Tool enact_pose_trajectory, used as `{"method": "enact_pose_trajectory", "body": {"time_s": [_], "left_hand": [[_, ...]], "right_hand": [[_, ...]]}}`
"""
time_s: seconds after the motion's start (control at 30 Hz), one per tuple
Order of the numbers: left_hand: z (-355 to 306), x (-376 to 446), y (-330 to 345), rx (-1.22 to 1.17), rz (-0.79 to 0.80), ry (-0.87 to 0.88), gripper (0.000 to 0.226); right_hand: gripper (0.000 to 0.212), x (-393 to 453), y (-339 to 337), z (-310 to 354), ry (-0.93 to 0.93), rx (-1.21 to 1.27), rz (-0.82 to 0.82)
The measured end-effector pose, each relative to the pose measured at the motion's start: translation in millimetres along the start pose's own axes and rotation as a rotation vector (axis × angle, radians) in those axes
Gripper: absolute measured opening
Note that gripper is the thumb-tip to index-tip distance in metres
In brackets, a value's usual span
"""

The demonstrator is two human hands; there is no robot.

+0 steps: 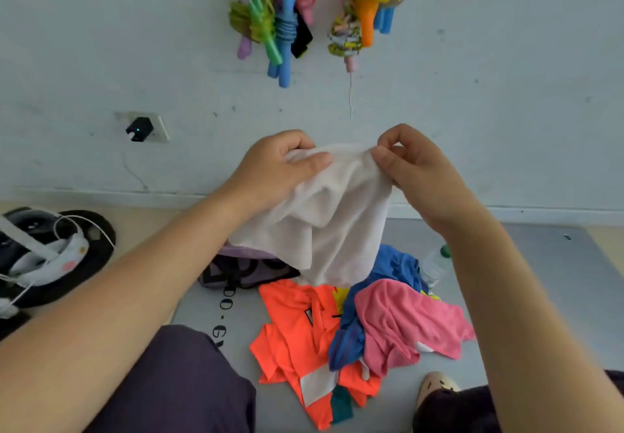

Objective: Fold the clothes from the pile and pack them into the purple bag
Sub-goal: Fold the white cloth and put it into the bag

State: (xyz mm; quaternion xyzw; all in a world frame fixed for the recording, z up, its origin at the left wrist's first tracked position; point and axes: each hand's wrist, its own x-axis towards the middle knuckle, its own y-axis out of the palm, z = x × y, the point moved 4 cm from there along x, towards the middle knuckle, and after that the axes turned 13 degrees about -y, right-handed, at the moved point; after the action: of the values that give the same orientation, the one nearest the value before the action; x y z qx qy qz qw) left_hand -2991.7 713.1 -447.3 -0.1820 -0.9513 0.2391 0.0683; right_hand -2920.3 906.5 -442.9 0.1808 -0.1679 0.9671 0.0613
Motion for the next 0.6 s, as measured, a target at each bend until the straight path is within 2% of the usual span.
{"method": "enact_pose_trajectory", "body": {"time_s": [0.07, 0.1, 0.23, 0.3, 0.37, 0.43, 0.5, 0.6], "left_hand": [[-25, -17, -14, -0.034, -0.044, 0.033, 0.023], [-36, -26, -18, -0.066, -0.045, 0.05, 0.021], [-60, -61, -22, -0.205, 0.048, 0.07, 0.022], [-57, -74, -15, -0.23, 0.117, 0.046, 0.026], [-44, -84, -7, -0.245, 0.176, -0.005, 0.021], [-20, -90, -3, -0.278, 0.214, -0.13, 0.015], [4, -92, -5, -0.148, 0.236, -0.257, 0.013], [24, -86, -13, 0.036, 0.207, -0.308, 0.009]], "right_hand": [[0.003, -3, -10, 31, -0.023, -0.007, 0.042], [0.006, -7, -15, 45, -0.031, -0.01, 0.074], [0.036, -30, -18, 73, 0.026, 0.082, 0.33], [0.047, -43, -13, 72, 0.052, 0.151, 0.4], [0.036, -55, -10, 60, 0.066, 0.201, 0.351], [0.024, -65, -9, 41, 0.112, 0.258, 0.248], [0.018, -73, -11, 24, 0.163, 0.256, 0.178], [0.009, -75, -12, 12, 0.183, 0.116, 0.214]]}}
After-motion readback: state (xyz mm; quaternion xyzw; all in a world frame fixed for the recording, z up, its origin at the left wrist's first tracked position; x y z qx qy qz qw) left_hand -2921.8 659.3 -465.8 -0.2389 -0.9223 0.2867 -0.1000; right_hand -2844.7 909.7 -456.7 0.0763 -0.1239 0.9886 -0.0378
